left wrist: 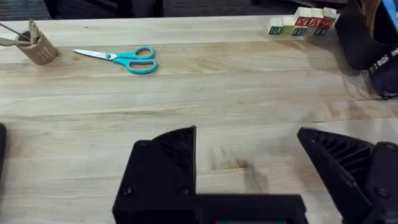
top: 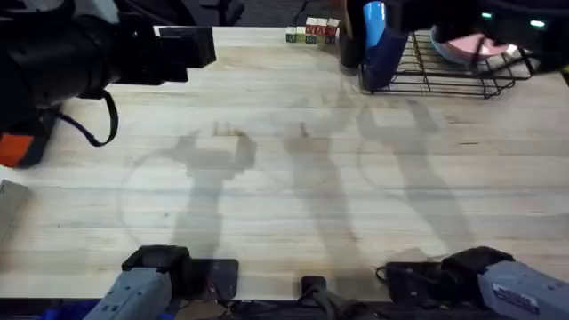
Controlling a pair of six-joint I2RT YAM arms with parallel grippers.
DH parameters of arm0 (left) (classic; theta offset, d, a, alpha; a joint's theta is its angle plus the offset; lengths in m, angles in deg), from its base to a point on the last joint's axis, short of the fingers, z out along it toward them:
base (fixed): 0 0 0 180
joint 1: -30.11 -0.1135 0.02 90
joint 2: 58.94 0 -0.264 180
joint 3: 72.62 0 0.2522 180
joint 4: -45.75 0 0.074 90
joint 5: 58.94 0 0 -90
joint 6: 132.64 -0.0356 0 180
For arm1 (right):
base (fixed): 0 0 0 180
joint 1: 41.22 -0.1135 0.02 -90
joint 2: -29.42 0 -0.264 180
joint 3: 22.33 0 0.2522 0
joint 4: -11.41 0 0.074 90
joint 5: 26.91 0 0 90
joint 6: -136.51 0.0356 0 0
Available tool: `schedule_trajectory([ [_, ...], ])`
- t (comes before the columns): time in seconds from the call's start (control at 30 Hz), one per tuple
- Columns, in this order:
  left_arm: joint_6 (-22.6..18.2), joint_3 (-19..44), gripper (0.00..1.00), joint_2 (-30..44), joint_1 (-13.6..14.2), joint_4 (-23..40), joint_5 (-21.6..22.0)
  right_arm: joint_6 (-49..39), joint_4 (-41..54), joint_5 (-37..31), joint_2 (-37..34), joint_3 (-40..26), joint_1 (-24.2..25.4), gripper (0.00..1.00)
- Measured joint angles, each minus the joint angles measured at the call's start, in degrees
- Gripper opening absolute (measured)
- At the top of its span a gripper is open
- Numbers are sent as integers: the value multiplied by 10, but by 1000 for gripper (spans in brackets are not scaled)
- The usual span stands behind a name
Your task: Pick up the spoon on the table one by one and put them onto the rack
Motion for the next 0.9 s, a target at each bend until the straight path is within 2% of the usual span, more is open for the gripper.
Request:
schedule_trajectory([
  [0.33,0,0,993,0,0,0,0,0,128,0,147,0,0,996],
  [0.5,0,0,993,0,0,0,0,30,197,-2,202,0,1,996],
  [0.9,0,0,993,0,0,0,0,63,321,-2,223,0,1,995],
])
